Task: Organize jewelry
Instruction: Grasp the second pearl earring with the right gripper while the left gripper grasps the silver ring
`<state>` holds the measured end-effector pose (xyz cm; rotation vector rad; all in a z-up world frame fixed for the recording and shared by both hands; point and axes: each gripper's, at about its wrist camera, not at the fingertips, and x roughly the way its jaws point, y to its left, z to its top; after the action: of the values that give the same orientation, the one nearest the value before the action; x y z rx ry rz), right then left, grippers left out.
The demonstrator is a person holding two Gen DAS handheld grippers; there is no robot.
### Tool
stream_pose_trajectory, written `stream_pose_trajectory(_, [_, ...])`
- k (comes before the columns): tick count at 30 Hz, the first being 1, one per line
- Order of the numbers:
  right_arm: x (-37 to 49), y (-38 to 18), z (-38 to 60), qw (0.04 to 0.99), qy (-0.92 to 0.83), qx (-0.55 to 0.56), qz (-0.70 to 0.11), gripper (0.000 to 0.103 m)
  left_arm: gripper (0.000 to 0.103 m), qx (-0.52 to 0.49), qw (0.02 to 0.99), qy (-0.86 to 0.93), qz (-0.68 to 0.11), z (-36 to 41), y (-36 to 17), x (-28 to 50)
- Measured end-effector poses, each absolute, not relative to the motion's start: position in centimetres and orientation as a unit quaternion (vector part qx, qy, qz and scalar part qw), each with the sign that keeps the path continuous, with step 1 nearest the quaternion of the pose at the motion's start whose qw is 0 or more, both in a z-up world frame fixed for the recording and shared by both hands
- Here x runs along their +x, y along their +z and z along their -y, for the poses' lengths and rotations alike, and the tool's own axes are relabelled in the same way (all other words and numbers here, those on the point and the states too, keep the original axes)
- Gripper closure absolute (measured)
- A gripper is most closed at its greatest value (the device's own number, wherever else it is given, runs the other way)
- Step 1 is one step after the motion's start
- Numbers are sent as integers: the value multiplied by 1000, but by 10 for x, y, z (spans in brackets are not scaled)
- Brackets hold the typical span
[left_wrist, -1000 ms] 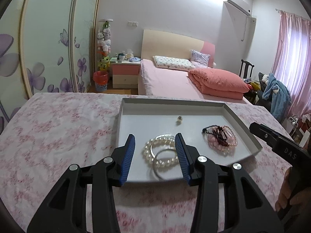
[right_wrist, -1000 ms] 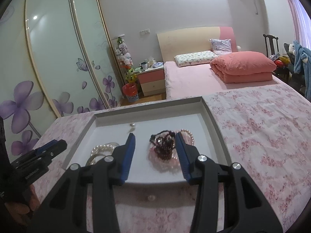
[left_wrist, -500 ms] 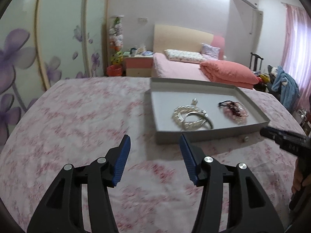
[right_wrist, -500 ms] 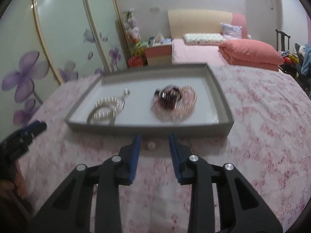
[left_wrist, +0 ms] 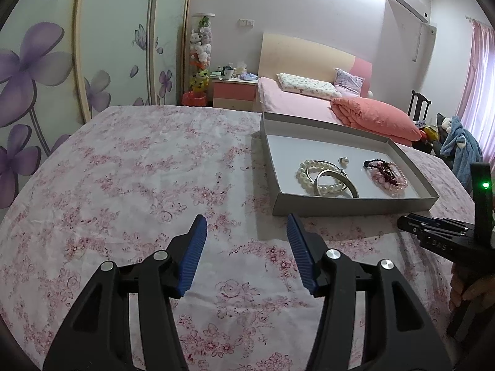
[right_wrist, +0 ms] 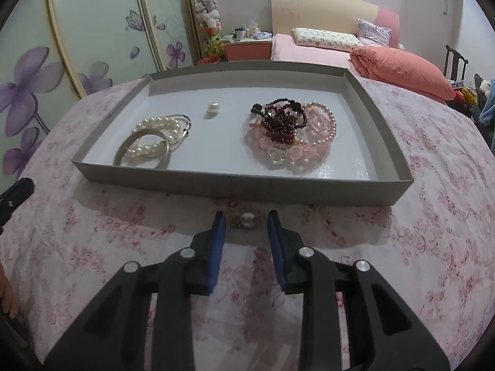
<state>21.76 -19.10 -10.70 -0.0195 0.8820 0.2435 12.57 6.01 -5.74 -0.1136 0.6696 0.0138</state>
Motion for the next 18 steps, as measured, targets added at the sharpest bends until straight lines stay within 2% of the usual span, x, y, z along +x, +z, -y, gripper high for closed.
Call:
stream_pose_trajectory(3, [219, -107, 192, 897, 116, -12, -426, 86, 48, -56, 942, 6, -330, -61, -58, 126])
stream_pose_trajectory(18, [203, -107, 230, 900, 70, -22, -429, 87, 48, -52, 938, -44, -339, -31, -56, 120])
